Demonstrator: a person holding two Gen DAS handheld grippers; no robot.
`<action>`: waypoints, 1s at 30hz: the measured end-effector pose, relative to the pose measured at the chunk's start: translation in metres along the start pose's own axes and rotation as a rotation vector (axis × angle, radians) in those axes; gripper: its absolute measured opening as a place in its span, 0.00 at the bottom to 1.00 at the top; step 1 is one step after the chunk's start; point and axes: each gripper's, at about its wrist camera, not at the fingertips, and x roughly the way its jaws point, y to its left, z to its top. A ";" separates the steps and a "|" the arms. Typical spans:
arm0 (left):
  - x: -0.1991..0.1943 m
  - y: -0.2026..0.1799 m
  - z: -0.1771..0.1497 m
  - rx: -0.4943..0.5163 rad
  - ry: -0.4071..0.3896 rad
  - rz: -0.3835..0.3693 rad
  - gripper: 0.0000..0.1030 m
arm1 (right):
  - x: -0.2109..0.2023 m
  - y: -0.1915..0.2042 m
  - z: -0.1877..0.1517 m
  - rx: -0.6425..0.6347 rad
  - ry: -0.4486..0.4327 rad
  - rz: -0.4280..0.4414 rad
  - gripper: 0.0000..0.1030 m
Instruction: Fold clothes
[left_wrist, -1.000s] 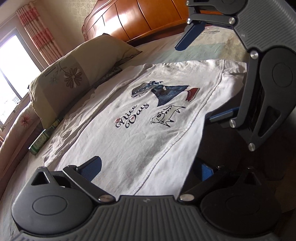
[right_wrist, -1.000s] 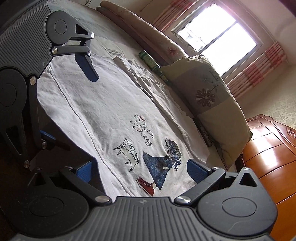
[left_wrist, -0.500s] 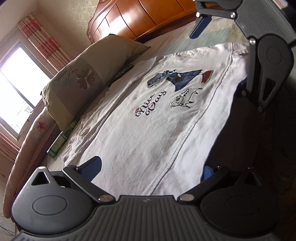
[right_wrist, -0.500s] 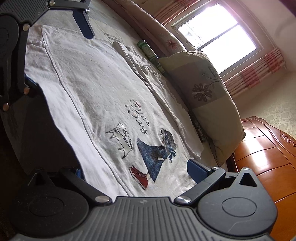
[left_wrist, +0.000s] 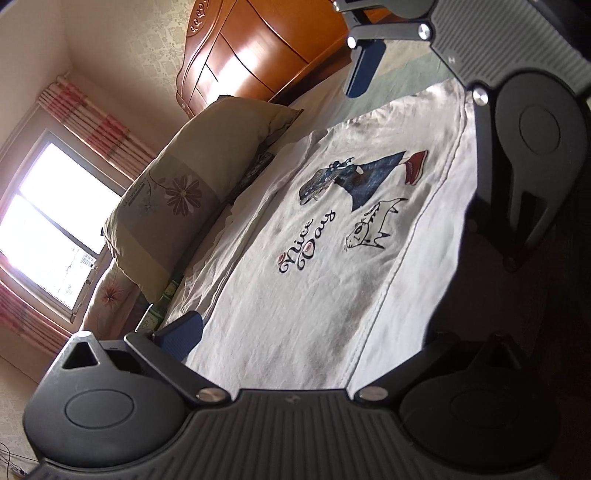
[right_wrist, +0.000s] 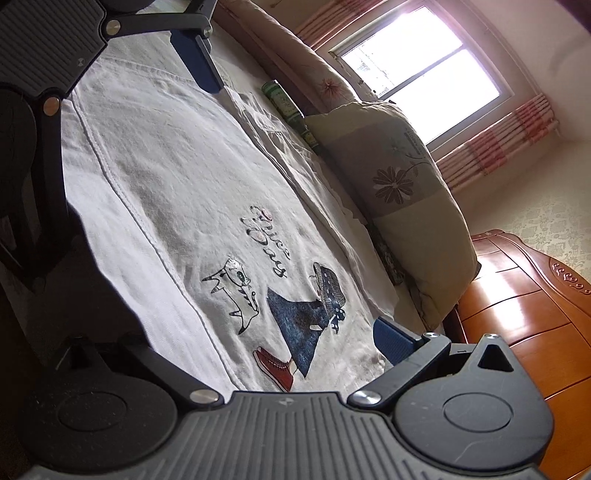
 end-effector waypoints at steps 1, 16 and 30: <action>0.000 0.002 -0.006 0.009 0.011 0.016 1.00 | 0.001 -0.002 -0.004 -0.003 0.008 -0.012 1.00; 0.005 0.026 -0.042 0.003 0.124 0.147 1.00 | 0.008 -0.011 -0.014 0.030 0.030 -0.138 1.00; 0.011 0.061 -0.031 -0.020 0.116 0.249 1.00 | 0.011 -0.028 0.001 0.007 -0.035 -0.302 1.00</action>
